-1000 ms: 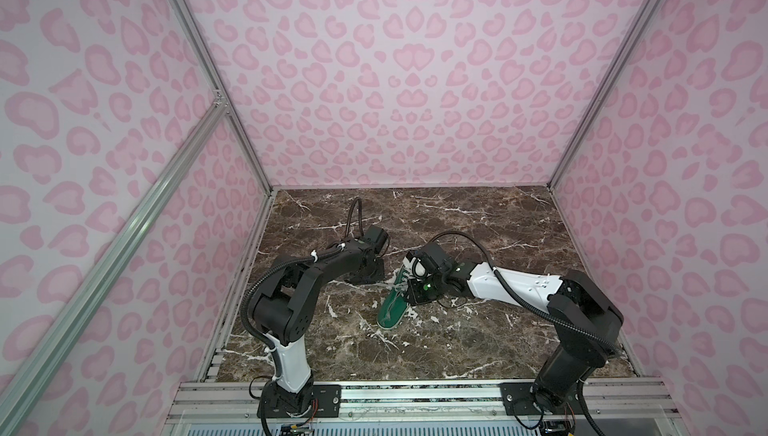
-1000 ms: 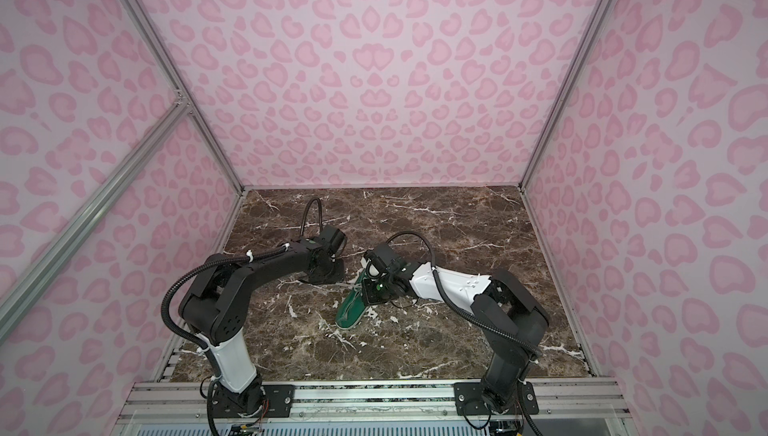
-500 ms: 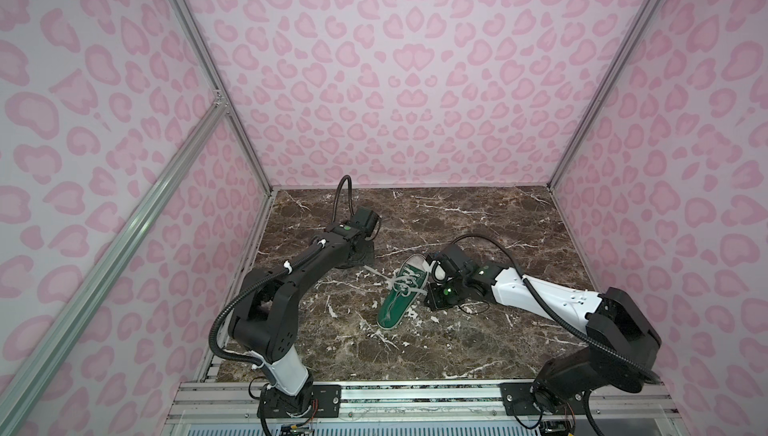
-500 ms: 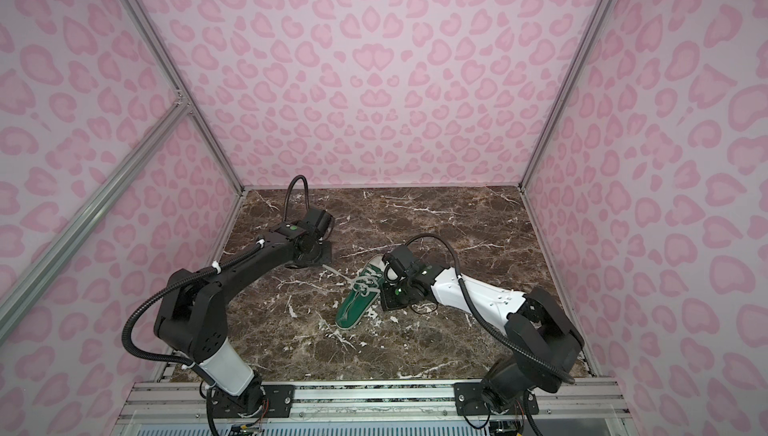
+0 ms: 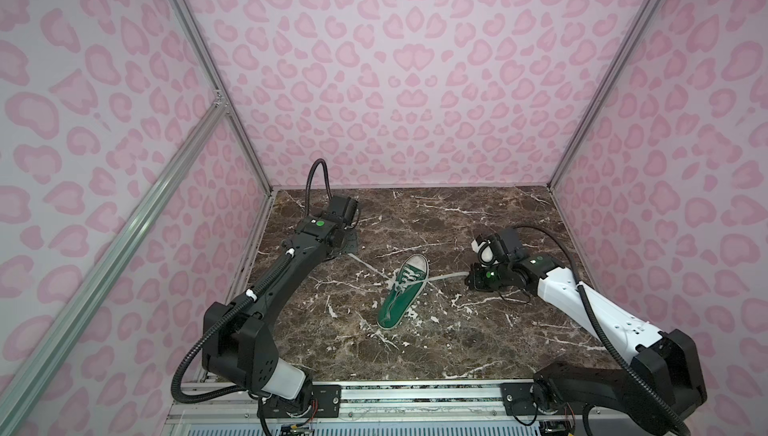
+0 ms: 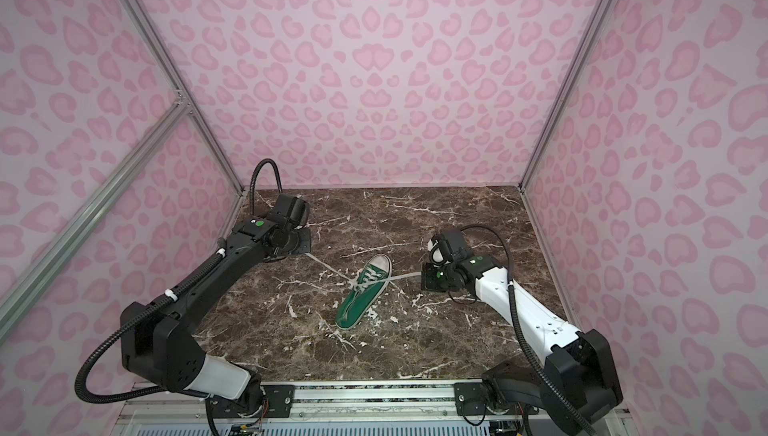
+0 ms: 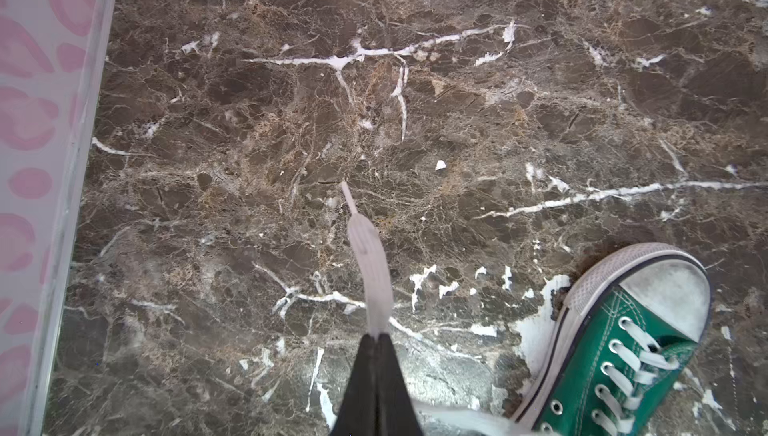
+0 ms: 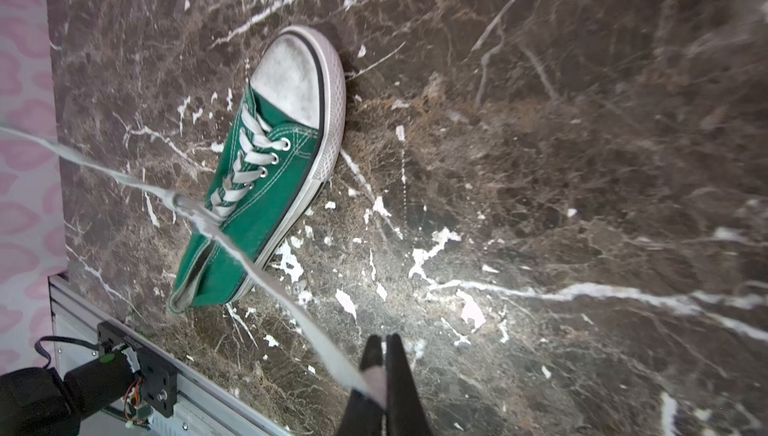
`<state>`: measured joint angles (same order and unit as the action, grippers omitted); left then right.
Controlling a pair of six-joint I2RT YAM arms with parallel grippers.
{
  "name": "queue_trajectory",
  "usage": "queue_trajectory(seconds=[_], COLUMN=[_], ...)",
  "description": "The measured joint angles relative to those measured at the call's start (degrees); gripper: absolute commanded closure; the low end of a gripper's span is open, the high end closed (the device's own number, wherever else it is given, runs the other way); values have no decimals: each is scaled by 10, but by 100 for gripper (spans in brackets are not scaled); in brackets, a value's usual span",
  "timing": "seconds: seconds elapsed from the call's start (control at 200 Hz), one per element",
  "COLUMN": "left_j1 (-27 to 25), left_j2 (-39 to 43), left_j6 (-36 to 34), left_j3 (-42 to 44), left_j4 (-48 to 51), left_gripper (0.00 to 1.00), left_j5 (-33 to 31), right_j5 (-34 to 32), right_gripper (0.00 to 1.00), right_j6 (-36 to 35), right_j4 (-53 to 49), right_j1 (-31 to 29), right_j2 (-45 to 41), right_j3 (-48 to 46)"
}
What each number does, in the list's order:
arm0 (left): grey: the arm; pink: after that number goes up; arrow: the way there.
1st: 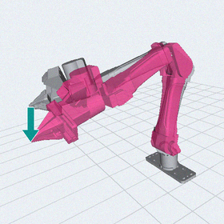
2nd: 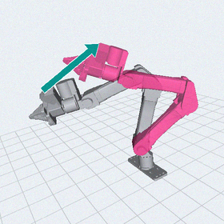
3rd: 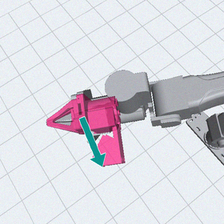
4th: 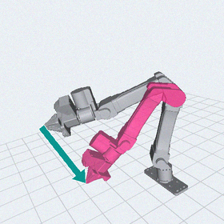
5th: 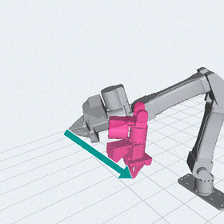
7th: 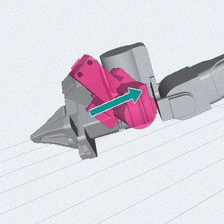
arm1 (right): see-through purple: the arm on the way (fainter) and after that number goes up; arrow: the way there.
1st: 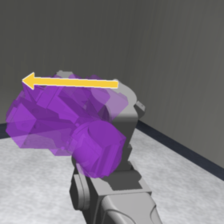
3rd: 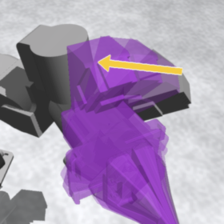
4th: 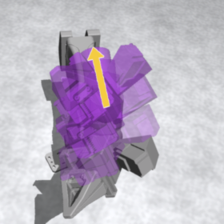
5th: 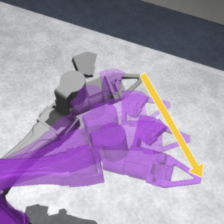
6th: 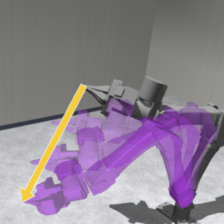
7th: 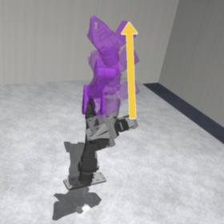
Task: Tie the shoes
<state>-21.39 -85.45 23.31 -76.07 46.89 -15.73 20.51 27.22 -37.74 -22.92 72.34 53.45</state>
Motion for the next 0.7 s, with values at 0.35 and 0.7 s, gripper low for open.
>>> queue_trajectory(seconds=[0.35,0.7], left_j1=[11,11], left_j2=[23,36], left_j6=[-4,-3], left_j3=[0,0], left_j4=[13,14], left_gripper=[96,96], left_j5=[-2,18], right_j5=[-1,14], right_gripper=[100,100], right_j6=[0,-5], right_j4=[-24,-28], right_j1=[86,129], right_j2=[-64,-85], right_j3=[-6,20])
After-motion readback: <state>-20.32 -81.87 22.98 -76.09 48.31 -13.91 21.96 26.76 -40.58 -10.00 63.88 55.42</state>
